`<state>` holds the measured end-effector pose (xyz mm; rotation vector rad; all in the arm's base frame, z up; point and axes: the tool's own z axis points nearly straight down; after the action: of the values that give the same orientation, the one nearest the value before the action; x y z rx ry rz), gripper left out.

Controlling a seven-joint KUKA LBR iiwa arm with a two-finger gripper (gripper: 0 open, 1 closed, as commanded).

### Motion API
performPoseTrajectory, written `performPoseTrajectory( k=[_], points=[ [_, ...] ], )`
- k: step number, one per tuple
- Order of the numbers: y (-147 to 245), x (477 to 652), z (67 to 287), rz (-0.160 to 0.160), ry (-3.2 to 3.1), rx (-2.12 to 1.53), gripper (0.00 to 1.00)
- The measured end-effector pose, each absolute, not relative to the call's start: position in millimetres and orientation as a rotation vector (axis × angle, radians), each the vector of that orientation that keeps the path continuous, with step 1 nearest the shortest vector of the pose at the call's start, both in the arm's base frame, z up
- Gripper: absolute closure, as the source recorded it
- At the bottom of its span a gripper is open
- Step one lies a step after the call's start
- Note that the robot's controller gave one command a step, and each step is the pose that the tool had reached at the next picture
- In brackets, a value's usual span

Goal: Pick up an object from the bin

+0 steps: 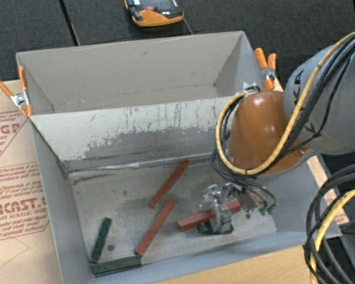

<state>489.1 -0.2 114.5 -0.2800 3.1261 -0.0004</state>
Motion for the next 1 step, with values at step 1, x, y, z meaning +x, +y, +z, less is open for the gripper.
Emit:
performPoseTrajectory(
  k=[1],
  points=[
    [-0.1, 487.5, 120.1, 0.001, 3.133, -0.281, 1.00]
  ],
)
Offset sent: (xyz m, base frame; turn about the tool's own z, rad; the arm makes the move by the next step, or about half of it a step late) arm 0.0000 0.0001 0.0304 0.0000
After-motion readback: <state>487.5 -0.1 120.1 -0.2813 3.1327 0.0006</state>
